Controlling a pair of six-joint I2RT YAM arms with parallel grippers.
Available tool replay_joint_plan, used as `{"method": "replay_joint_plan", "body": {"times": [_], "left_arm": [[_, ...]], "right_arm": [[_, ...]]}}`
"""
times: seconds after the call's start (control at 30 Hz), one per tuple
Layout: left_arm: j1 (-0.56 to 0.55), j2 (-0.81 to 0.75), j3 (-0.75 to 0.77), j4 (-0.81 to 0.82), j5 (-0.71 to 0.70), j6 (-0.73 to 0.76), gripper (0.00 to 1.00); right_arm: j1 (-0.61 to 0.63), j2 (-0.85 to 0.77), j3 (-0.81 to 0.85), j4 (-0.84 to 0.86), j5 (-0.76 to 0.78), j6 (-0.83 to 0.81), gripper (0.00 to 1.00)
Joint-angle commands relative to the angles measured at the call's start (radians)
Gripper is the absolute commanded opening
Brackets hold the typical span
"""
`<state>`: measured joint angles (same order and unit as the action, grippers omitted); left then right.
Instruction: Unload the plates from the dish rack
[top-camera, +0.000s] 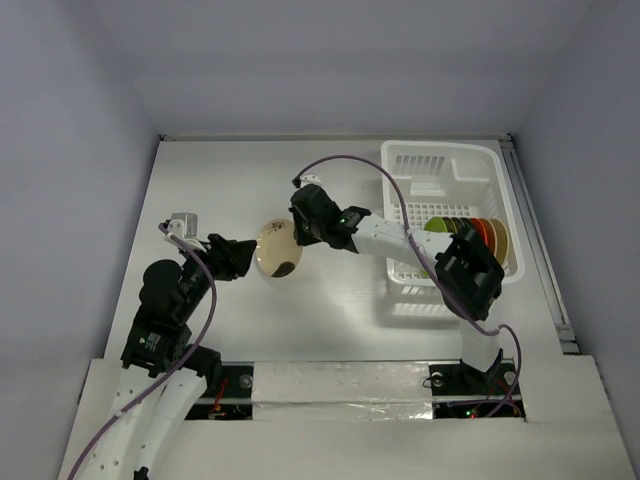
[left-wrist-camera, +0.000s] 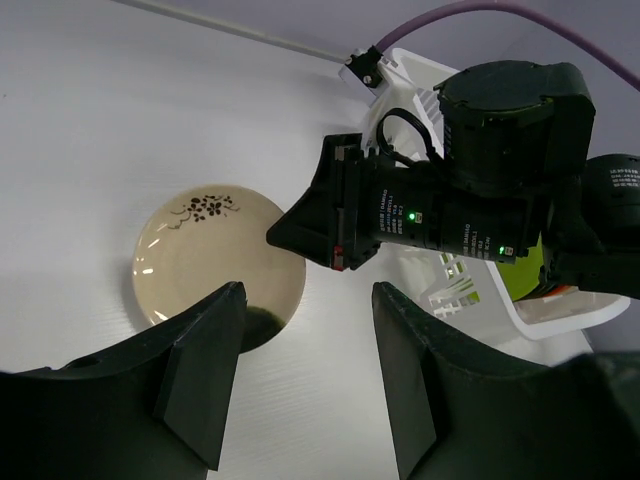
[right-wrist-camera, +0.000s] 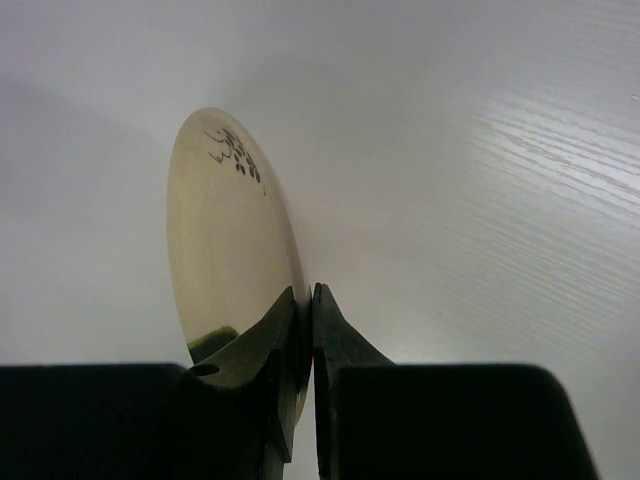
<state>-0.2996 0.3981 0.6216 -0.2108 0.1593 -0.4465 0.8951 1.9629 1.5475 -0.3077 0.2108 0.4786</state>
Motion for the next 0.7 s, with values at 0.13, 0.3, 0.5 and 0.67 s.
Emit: {"method": "replay_joint_plan", "body": {"times": [0.13, 0.3, 0.5, 0.67], "left_arm": [[0.004, 0.004, 0.023, 0.028, -0.001, -0.001, 0.5], [0.013, 0.01, 0.02, 0.031, 0.006, -0.001, 0.5], [0.013, 0.016, 0.02, 0.033, 0.011, -0.001, 0.5], [0.013, 0.015, 0.02, 0.033, 0.014, -0.001, 0.5]], "right_arm": [[0.001, -0.003, -0.11, 0.217, 0.004, 0.09, 0.0], [0.001, 0.019, -0.182, 0.222, 0.053, 0.11, 0.03], [0.001, 0.001, -0.251, 0.219, 0.116, 0.126, 0.34], [0.001, -0.022, -0.26, 0.177, 0.14, 0.114, 0.54]]}}
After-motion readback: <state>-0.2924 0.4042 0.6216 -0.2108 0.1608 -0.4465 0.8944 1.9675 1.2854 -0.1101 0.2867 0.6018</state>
